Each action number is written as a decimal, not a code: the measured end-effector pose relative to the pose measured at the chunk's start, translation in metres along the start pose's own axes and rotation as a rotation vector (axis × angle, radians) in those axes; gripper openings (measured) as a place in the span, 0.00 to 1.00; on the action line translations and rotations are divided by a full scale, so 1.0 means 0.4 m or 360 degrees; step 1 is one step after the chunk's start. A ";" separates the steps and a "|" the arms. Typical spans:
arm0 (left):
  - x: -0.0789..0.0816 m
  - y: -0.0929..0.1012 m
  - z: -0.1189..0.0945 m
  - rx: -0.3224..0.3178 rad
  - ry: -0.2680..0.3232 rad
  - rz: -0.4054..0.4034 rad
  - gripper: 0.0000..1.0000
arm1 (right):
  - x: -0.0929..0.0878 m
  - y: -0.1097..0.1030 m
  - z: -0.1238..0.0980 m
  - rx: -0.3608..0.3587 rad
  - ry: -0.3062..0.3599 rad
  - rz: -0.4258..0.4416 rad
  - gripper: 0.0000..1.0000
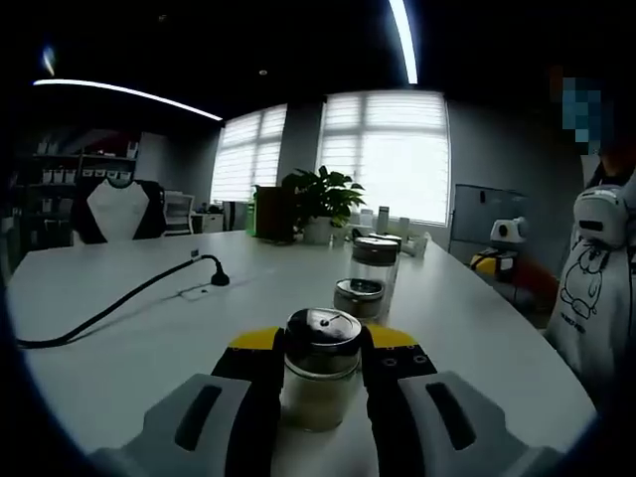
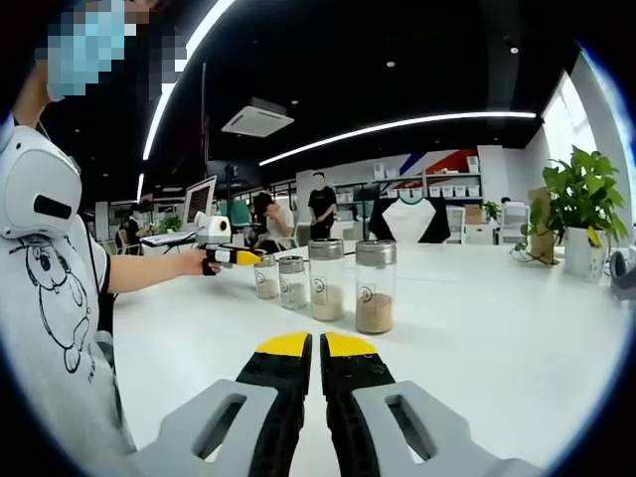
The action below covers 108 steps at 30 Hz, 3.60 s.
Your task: Rotate the seasoning bottle until the label or dispensing opening points toward the visible target arrow and the bottle remains upright within the marked orientation range
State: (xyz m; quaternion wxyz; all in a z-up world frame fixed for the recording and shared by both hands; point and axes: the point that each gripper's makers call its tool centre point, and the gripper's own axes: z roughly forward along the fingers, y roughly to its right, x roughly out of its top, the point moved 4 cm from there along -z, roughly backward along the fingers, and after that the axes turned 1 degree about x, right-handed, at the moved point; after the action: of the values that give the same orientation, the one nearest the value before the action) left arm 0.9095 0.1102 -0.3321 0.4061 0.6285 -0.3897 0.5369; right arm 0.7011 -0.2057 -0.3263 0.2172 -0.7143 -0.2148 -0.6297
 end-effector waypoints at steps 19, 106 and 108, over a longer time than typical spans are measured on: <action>0.023 0.010 -0.013 0.0329 0.0022 0.0196 0.40 | 0.013 -0.009 -0.006 0.0010 0.0015 -0.0025 0.01; -0.004 0.023 0.005 0.0157 0.0029 0.0012 0.35 | 0.009 -0.003 -0.005 0.0034 0.0034 -0.0020 0.01; 0.008 0.028 -0.005 0.0172 0.0063 0.0019 0.38 | 0.010 -0.004 -0.005 0.0036 0.0038 -0.0018 0.01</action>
State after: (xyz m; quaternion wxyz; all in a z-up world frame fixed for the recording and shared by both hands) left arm 0.8987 0.1076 -0.3276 0.3760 0.6365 -0.3556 0.5719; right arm 0.6988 -0.2054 -0.3221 0.2243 -0.7029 -0.2232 -0.6370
